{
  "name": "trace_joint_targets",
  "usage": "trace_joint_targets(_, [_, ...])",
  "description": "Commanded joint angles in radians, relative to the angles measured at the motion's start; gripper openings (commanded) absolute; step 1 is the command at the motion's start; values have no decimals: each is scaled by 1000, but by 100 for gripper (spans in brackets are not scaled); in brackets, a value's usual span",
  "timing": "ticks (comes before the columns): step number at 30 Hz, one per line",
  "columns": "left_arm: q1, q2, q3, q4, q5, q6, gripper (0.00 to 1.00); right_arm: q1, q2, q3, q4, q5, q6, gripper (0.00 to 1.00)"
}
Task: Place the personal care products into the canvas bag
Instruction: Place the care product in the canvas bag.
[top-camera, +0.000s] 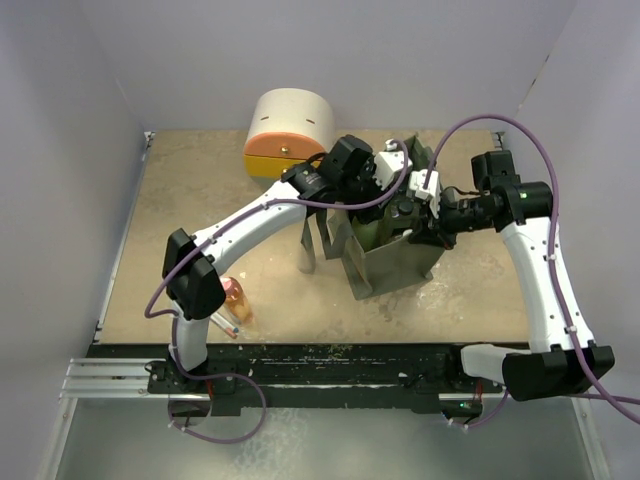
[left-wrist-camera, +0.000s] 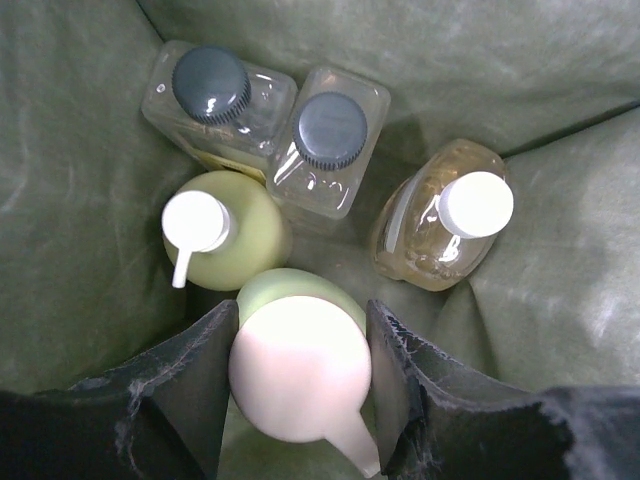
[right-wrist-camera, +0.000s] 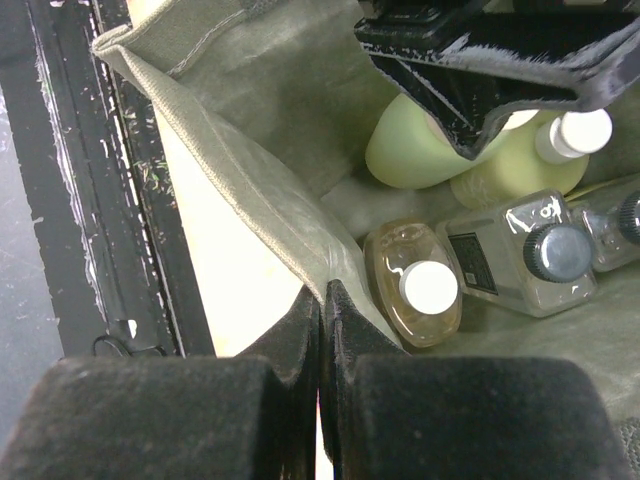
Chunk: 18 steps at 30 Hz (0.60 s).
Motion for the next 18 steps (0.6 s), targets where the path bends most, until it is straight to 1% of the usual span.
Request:
trace_joint_targets(1, [3,-47,-1,156,-17,46,0,2,-47,8,-28,-55,2,0])
trace_joint_targets(8, [3,-50,-52,186,-1,43,0,3,-49,13,-28,-53,9,0])
trace_joint_targets(18, [5,-43,-129,211,-3,83,0,2,-50,26,-40,-63,8,0])
